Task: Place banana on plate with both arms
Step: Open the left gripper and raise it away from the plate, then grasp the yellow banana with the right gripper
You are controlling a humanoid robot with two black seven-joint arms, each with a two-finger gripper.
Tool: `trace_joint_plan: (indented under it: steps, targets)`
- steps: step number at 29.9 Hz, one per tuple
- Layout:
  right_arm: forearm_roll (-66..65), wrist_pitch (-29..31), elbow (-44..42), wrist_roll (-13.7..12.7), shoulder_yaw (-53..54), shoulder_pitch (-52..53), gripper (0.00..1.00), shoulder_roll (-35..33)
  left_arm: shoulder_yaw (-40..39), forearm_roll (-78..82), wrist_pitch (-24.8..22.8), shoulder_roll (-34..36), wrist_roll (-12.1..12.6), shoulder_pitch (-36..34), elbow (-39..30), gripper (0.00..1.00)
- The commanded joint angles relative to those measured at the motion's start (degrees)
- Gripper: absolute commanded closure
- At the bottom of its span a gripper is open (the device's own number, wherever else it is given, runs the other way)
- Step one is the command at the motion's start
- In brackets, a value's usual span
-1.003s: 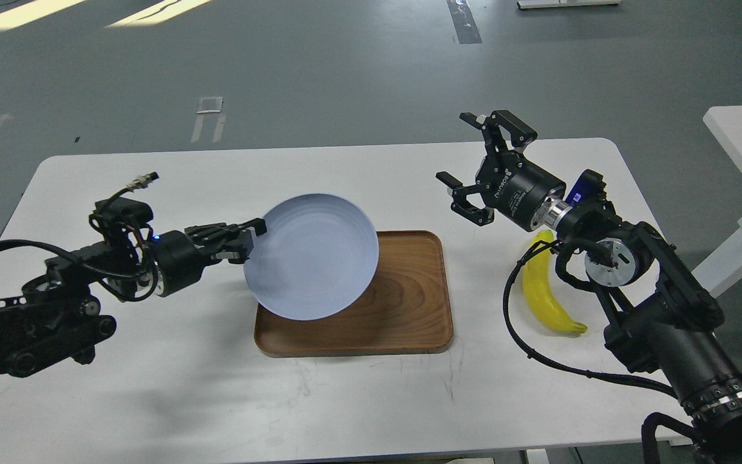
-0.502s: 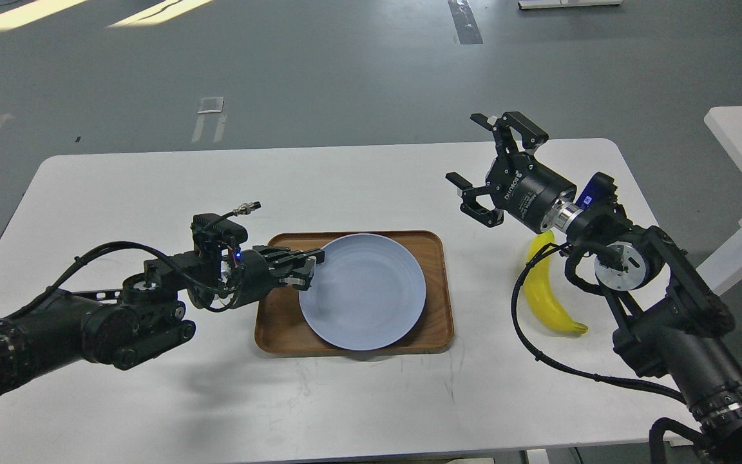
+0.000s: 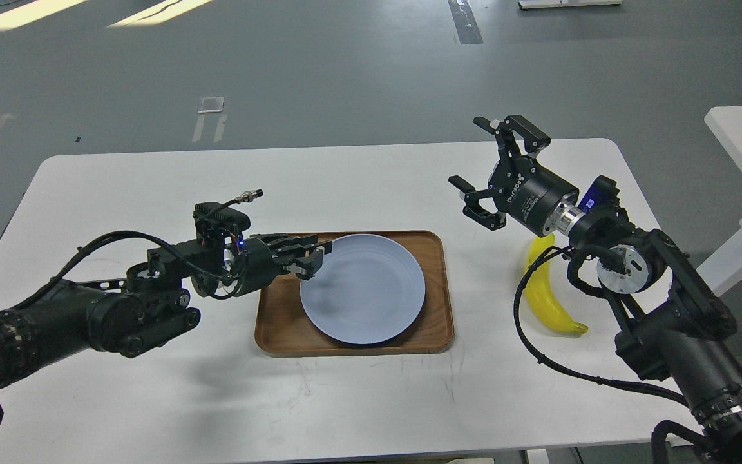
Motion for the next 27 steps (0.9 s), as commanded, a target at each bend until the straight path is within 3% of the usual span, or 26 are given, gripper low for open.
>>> trace_joint_plan:
  steps: [1,6,9,12,14,15,17,21,27]
  targets:
    - [-0.2,0.3,0.4,0.0,-1.1,0.0,0.00,-2.5,-2.1,-10.5,0.7,0.3,-0.3,-2.4,-0.5,0.02]
    - [-8.0,0.4,4.3,0.0,-7.6,1.0,0.00,-10.7,-10.2,-34.6,0.0,0.2,-0.2,-8.2,-1.1,0.02]
    - [-25.5,0.4,9.9,0.5,-13.4,2.7,0.00,-19.5,-14.5,-49.1,-1.9,0.5,1.1,-10.3,-1.1,0.02]
    - [-37.7,0.4,12.7,2.0,-18.2,3.5,0.00,-25.7,-17.5,-57.4,-7.1,1.0,4.3,-10.3,-1.1,0.02]
    - [-48.4,0.4,15.3,2.4,-24.5,6.3,0.00,-31.5,-22.3,-63.7,-12.8,2.0,9.7,-10.0,-1.1,0.02]
    - [-50.7,0.4,15.6,2.6,-26.4,6.9,0.00,-32.6,-23.4,-64.7,-14.2,2.4,11.3,-9.7,-1.1,0.02]
    - [-56.4,0.4,16.2,4.9,-32.2,8.6,0.01,-34.2,-27.1,-66.7,-19.1,3.2,16.2,-8.5,-1.1,0.02]
    - [-60.2,0.4,16.4,5.8,-36.4,8.8,0.01,-34.4,-30.9,-67.7,-21.3,3.4,17.3,-5.9,-1.2,0.02]
    - [-64.2,0.4,16.4,5.9,-43.6,8.7,0.01,-32.4,-31.5,-67.7,-21.5,4.6,16.7,-3.5,-1.1,0.02]
